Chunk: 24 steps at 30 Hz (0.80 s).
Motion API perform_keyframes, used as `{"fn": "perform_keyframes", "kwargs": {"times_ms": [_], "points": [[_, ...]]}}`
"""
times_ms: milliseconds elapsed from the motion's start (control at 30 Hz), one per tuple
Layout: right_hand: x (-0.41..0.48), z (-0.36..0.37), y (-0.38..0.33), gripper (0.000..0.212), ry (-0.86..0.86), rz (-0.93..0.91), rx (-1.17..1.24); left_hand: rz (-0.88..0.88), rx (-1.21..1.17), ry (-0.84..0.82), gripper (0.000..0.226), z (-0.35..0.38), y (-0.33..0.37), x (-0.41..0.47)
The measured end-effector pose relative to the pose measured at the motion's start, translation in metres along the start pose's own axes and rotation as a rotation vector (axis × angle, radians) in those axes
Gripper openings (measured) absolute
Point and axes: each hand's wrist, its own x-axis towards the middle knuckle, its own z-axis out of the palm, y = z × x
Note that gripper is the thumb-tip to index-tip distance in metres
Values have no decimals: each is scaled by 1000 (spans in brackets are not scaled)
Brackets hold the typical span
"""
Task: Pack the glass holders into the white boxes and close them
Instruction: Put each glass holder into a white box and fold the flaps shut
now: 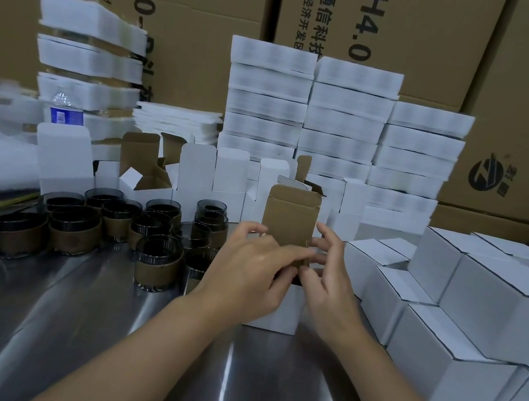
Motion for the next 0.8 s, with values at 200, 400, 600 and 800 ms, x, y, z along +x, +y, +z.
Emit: {"fn": "perform_keyframes", "kwargs": {"times_ms": [200, 400, 600, 800], "points": [[1, 0, 3, 52, 13, 47, 42, -348, -401, 177, 34, 6, 1, 1], [11, 2, 2, 34, 132, 258, 381, -846, -912, 296, 45, 11, -8, 6], [10, 3, 6, 39, 5, 455, 455, -894, -1025, 149, 57, 22, -8, 5], [9, 1, 8, 35, -40, 513, 499, -967, -1056, 72, 61, 27, -10, 2]]}}
